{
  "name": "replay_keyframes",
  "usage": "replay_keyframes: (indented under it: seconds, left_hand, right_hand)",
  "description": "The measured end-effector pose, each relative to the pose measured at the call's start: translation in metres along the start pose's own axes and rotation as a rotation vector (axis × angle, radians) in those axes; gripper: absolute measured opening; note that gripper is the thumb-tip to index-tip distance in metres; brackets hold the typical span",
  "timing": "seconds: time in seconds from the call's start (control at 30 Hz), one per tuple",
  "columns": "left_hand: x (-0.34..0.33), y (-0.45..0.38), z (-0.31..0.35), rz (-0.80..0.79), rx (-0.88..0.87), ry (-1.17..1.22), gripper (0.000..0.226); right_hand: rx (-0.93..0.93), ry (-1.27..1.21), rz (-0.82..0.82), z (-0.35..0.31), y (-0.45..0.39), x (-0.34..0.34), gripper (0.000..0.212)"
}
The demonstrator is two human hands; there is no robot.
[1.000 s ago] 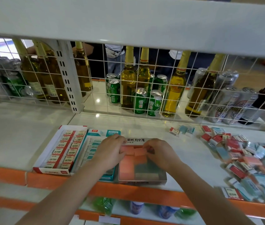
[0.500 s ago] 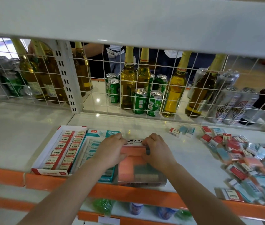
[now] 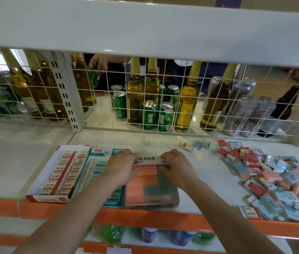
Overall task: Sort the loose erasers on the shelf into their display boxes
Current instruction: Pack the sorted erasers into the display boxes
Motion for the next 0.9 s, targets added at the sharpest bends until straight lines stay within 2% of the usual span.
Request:
replay_keyframes:
  seconds: [0.13, 0.3, 0.63, 0.9]
  left_hand:
    - [0.000, -0.006, 0.026, 0.002, -0.023, 0.132, 0.034]
    - [-0.009, -0.016, 0.081, -0.063, -0.145, 0.215, 0.029]
    - [-0.048, -0.014, 0.168, -0.236, -0.317, 0.208, 0.026]
    - [-0.071, -0.016, 0.194, -0.299, -0.307, 0.236, 0.026]
  right_hand:
    - [-0.091, 0.023, 0.053, 0.028, 0.020, 0.025, 0.036]
    - [-0.256, 0.042, 0.075, 0.069, 0.053, 0.050, 0.033]
    - [-0.491, 0.039, 0.112, 0.128, 0.116, 0.080, 0.034]
    - [-0.564, 0.051, 0.203, 0.153, 0.133, 0.090, 0.036]
Point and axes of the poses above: each hand's wrist, its own y-axis away from the middle knuckle, its own x-axis out of the back of the hand, z = x × y, the point moved 4 cm from there along -y, towards the middle knuckle, and after that the axes turned 10 degrees about x, right-handed, at the moved point
